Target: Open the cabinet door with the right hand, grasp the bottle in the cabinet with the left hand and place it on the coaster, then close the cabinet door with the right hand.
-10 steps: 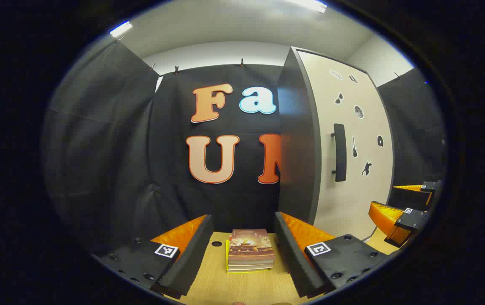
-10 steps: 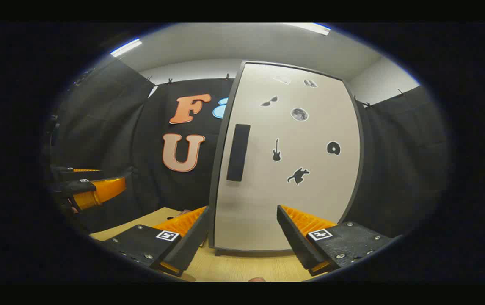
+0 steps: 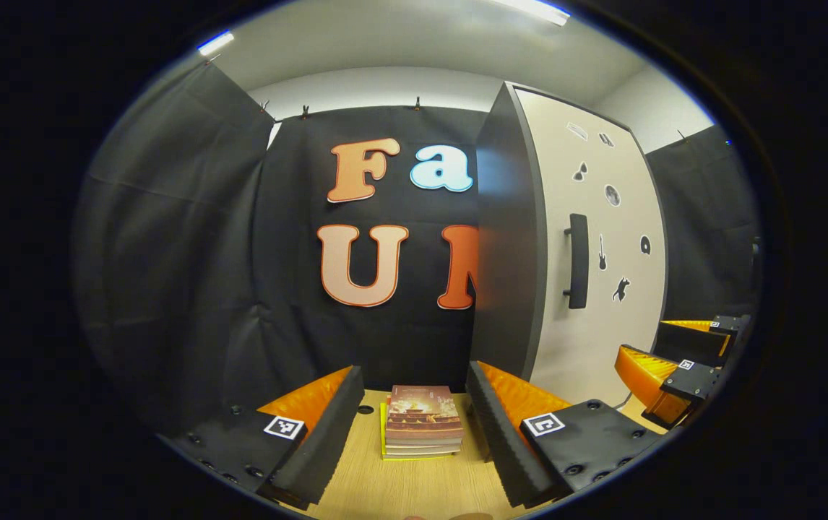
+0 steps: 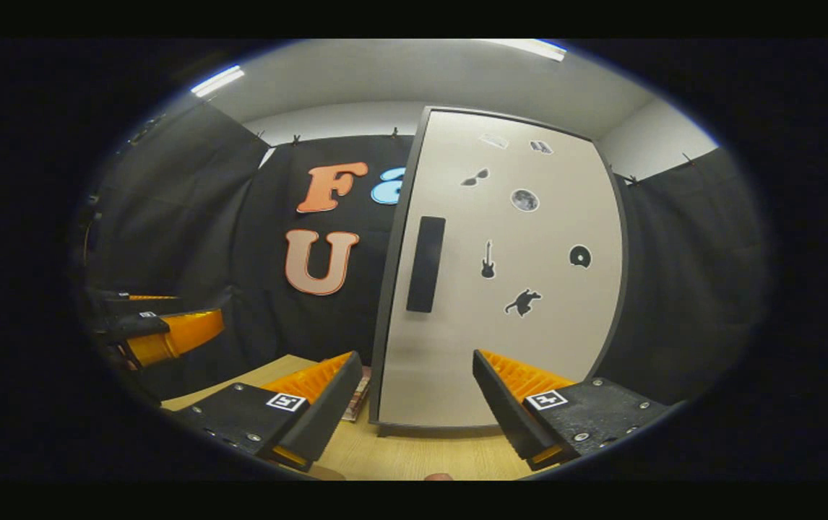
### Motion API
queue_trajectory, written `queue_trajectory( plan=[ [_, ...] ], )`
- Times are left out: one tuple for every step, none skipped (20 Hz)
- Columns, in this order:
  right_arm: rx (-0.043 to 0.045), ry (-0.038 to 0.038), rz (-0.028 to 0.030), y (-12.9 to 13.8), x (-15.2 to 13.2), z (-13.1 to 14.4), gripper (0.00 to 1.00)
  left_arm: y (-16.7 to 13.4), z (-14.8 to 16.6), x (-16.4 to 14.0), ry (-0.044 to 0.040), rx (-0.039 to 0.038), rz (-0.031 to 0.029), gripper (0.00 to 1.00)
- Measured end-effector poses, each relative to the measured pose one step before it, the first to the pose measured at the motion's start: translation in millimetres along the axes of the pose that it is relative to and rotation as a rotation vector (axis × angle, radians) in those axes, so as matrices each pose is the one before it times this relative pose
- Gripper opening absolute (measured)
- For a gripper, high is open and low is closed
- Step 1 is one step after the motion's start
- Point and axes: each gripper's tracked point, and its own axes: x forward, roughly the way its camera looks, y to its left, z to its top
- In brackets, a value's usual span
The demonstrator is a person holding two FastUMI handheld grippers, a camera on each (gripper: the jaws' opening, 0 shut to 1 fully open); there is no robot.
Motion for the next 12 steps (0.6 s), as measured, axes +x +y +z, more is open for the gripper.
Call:
queue_trajectory(
  plan=[
    [0.00375,0.00088,0.00168,1.31,-1.05,0.66,0.95,-0.67,0.92,-0.83,0.00064,0.00108,-0.00126,0.94],
    [0.00308,-0.00090,0.00111,1.08,0.12,0.83,0.95,0.08,-0.21,-1.81,0.00186,0.00327,-0.00130,0.94],
    [0.00439,-0.00249,-0.00094,0.30,-0.13,2.13,0.95,0.56,0.99,-0.53,-0.00051,0.00453,0.00006,0.94],
    [0.00598,-0.00301,-0.00007,0.31,1.30,1.96,0.95,0.63,1.05,-0.90,-0.00309,0.00361,0.00134,0.95],
    [0.01021,-0.00264,0.00197,0.95,3.39,2.18,0.95,-0.21,1.73,-0.40,-0.00408,0.00135,-0.00017,0.95],
    [0.01216,-0.00011,0.00066,0.06,3.98,1.92,0.95,-0.30,0.39,-0.33,-0.00157,-0.00052,0.00040,0.95],
    [0.01167,-0.00074,-0.00022,-0.47,3.56,3.41,0.95,-0.33,1.31,0.26,-0.00093,-0.00271,-0.00261,0.95],
    [0.00884,-0.00445,-0.00124,-0.28,3.68,3.76,0.95,0.77,0.97,-0.09,-0.00180,-0.00316,0.00088,0.95],
    [0.00738,-0.00620,-0.00420,-1.66,4.27,3.83,0.95,0.16,0.69,0.26,-0.00074,-0.00185,-0.00003,0.95],
    [0.00446,-0.00601,-0.00344,-1.07,4.36,3.12,0.95,0.85,-0.38,0.10,0.00005,0.00119,0.00253,0.94],
    [0.00290,-0.00684,-0.00137,0.35,2.91,2.97,0.95,0.94,0.02,1.00,-0.00059,0.00299,0.00291,0.94],
    [-0.00099,-0.00678,-0.00049,0.51,2.42,3.14,0.95,1.90,0.30,1.02,-0.00325,0.00243,0.00324,0.94]
  ],
)
